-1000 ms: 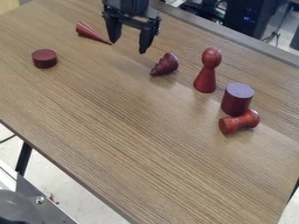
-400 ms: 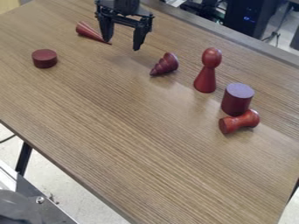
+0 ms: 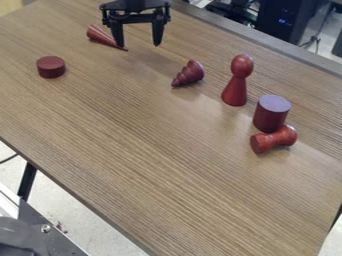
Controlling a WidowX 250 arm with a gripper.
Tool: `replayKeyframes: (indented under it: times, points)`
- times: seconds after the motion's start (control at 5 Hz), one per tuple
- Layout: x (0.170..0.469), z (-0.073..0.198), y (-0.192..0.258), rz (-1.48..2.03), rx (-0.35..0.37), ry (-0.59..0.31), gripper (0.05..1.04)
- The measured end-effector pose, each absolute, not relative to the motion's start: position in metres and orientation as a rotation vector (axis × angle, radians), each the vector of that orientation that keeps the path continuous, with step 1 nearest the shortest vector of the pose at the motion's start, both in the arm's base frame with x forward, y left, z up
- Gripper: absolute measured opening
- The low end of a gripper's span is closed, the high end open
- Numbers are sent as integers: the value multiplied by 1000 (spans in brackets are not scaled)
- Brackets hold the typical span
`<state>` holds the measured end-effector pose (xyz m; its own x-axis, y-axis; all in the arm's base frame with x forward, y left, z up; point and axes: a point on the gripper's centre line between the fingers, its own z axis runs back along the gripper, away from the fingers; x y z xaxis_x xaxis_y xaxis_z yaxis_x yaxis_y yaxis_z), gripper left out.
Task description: Pick the red cone and put it next to the cylindrical object
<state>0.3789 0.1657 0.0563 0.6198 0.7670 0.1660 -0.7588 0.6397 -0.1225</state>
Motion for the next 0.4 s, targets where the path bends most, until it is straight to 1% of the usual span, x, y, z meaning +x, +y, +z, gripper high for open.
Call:
replayKeyframes:
  times: [0.2,0.4]
  points:
    - [379,60,184,1134,-2,-222,1000]
    - [374,47,192,1357,54,-162,1000]
